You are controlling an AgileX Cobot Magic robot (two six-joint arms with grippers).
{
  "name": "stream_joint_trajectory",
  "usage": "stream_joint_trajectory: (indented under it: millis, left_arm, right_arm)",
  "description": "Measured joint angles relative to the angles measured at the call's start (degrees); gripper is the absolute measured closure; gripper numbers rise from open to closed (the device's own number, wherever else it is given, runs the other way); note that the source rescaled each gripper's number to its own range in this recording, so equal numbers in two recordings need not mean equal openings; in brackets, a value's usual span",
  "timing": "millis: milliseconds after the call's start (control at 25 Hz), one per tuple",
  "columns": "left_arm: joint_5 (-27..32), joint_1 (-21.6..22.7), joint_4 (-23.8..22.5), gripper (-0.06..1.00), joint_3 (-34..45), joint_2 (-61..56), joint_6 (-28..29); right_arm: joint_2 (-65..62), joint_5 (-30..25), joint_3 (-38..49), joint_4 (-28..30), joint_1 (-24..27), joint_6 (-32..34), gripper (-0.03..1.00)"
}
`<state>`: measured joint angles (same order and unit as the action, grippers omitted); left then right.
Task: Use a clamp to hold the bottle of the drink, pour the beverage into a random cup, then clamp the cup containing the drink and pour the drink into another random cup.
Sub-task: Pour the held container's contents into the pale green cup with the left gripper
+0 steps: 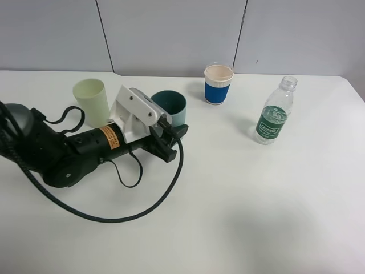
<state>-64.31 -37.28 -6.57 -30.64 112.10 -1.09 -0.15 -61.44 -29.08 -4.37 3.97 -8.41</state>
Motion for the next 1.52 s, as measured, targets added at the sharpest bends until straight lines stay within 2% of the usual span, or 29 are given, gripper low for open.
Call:
stream_joint_trajectory:
  millis: [360, 680, 840, 960, 1200, 1520]
  left_arm:
    - [-1.96, 0.0, 7.48, 0.91, 11.72, -6.19, 0.0]
    - [-3.19, 0.0, 18.92, 0.91, 19.4, -10.92, 0.0]
    - [-3.24, 0.09, 25.88, 0.91, 20.95, -13.46, 0.0]
    - [-3.34, 1.85, 29.05, 0.91, 21.01, -15.35, -0.18]
    - [-3.41, 9.61, 29.55, 0.91, 21.01, -16.59, -0.22]
    - [-3.46, 21.3, 22.36, 0.91, 21.01, -16.59, -0.22]
  right_arm:
    - [0.0, 0.0, 0.0, 0.0, 0.0, 0.0, -0.02]
    - [0.0, 0.0, 0.0, 0.0, 0.0, 0.0, -0.02]
    - [0.0, 0.0, 0.0, 0.0, 0.0, 0.0, -0.02]
    - [0.0, 0.0, 0.0, 0.0, 0.0, 0.0, -0.02]
    - [0.0, 0.0, 0.0, 0.0, 0.0, 0.0, -0.02]
    - [0.0, 0.0, 0.0, 0.0, 0.0, 0.0, -0.02]
